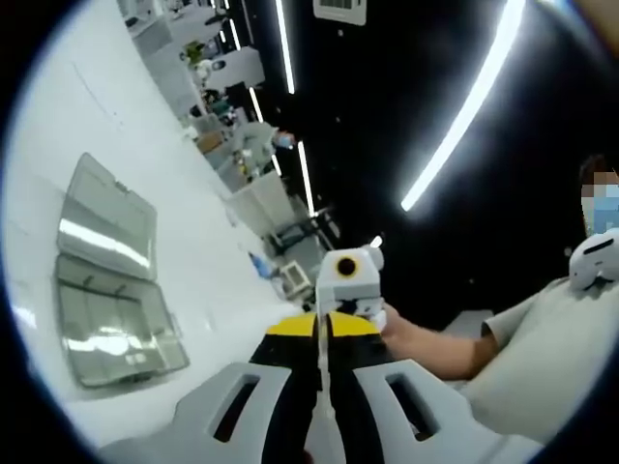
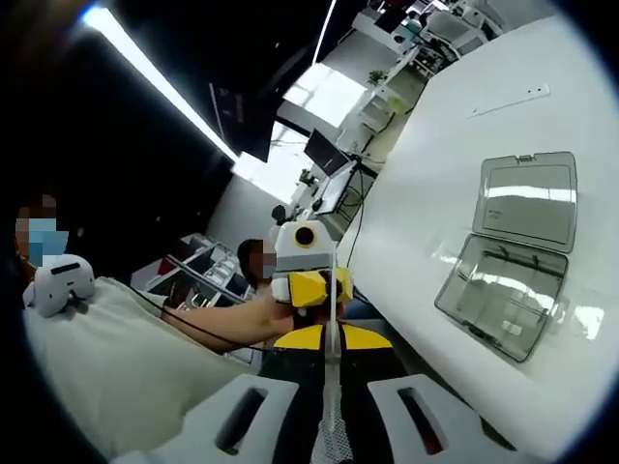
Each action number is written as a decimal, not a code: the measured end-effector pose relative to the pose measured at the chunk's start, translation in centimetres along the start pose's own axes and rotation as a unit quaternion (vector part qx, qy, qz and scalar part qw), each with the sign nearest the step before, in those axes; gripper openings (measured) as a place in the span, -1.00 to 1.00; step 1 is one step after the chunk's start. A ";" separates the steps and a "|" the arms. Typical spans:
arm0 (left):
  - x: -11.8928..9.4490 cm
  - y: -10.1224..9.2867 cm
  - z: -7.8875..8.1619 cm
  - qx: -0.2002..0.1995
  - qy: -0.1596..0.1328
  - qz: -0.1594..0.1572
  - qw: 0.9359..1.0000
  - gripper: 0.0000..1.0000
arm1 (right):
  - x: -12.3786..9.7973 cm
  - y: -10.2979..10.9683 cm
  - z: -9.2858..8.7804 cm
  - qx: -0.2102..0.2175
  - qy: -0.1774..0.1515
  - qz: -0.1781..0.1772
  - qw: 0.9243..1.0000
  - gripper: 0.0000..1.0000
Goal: Insert the divider into the dual guide fixture by aligning both edges with the guide slots and pushing it downward to the bottom, including one-sided entry, uneven engagement, binding, and posture correction.
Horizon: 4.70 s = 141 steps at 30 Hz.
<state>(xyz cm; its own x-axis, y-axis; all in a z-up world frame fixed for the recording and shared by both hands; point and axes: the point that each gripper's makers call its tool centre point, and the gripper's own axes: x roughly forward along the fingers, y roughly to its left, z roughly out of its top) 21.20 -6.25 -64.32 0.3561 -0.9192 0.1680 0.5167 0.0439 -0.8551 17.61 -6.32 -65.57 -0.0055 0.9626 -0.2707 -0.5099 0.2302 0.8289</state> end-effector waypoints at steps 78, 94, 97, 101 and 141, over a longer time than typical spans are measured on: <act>-9.0 7.1 -1.1 0.359 0.147 0.294 0.873 -0.39 | -0.7 -10.1 3.0 0.030 0.103 -0.367 0.924 -1.00; -8.9 6.9 -2.0 0.369 0.159 0.278 0.872 -0.40 | -0.1 -11.8 2.5 0.098 0.092 -0.427 0.894 -1.00; -8.7 7.0 -2.3 0.375 0.164 0.275 0.870 -0.40 | 0.0 -12.4 2.3 0.111 0.091 -0.441 0.886 -1.00; -8.7 7.0 -2.4 0.379 0.164 0.273 0.869 -0.40 | 0.3 -13.2 2.0 0.126 0.097 -0.453 0.877 -1.00; -8.9 8.4 -2.0 0.394 0.167 0.306 0.850 -0.04 | 1.3 -17.1 -0.2 0.205 0.119 -0.490 0.839 -1.00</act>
<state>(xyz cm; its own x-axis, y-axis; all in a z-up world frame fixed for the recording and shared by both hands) 20.80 1.56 -73.93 0.5729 -0.6837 -0.4520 0.7226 0.6817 -0.1152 26.16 -9.00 -80.20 0.0479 0.2376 -0.9702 -0.0308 0.9712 0.2363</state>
